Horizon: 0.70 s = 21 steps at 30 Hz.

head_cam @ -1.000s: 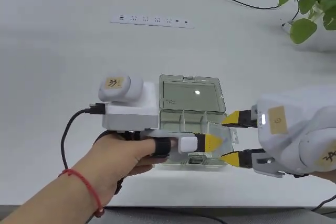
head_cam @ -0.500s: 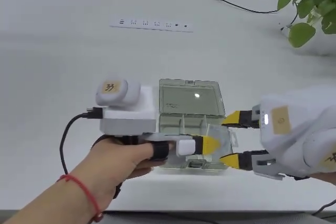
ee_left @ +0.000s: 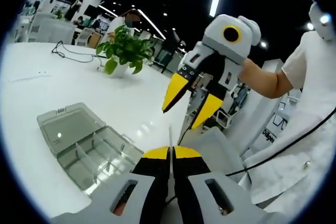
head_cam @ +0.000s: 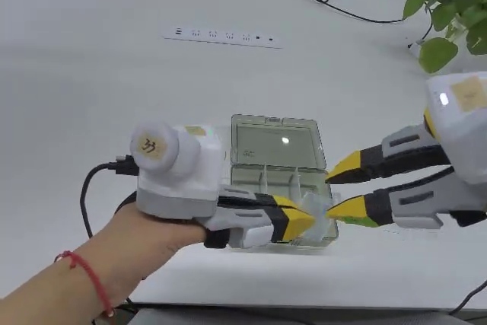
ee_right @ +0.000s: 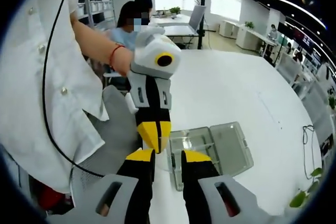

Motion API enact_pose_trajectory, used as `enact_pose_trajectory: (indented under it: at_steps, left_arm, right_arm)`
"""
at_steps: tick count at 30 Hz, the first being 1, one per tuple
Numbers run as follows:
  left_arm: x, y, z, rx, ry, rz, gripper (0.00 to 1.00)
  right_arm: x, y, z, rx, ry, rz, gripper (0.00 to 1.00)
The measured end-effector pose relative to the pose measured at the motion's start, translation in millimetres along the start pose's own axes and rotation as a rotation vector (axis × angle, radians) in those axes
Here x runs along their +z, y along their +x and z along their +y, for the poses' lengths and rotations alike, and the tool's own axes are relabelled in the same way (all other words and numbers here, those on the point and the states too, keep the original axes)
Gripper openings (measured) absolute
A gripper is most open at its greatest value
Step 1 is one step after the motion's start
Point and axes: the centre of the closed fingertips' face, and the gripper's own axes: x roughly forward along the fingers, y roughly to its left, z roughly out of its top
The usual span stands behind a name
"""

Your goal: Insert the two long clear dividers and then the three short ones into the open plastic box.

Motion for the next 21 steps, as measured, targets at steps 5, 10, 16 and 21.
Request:
enact_pose_trajectory:
  at_steps: [5, 10, 16, 21]
  left_arm:
    - [2.1, -4.5, -4.2, -0.022, 0.083, -0.009, 0.00]
    - [6.3, -8.0, -9.0, -0.041, 0.145, -0.027, 0.00]
    - [14.3, -10.4, -17.4, -0.072, 0.185, -0.052, 0.00]
    - [15.5, -10.4, -20.7, -0.082, 0.205, -0.054, 0.00]
  right_arm:
    - [3.4, -1.9, 6.3, 0.084, -0.001, 0.003, 0.16]
    - [4.6, 1.2, 13.1, 0.149, -0.012, 0.016, 0.14]
    - [5.3, 5.0, 16.9, 0.210, -0.003, 0.022, 0.10]
    - [5.1, 5.9, 20.1, 0.242, -0.001, 0.026, 0.08]
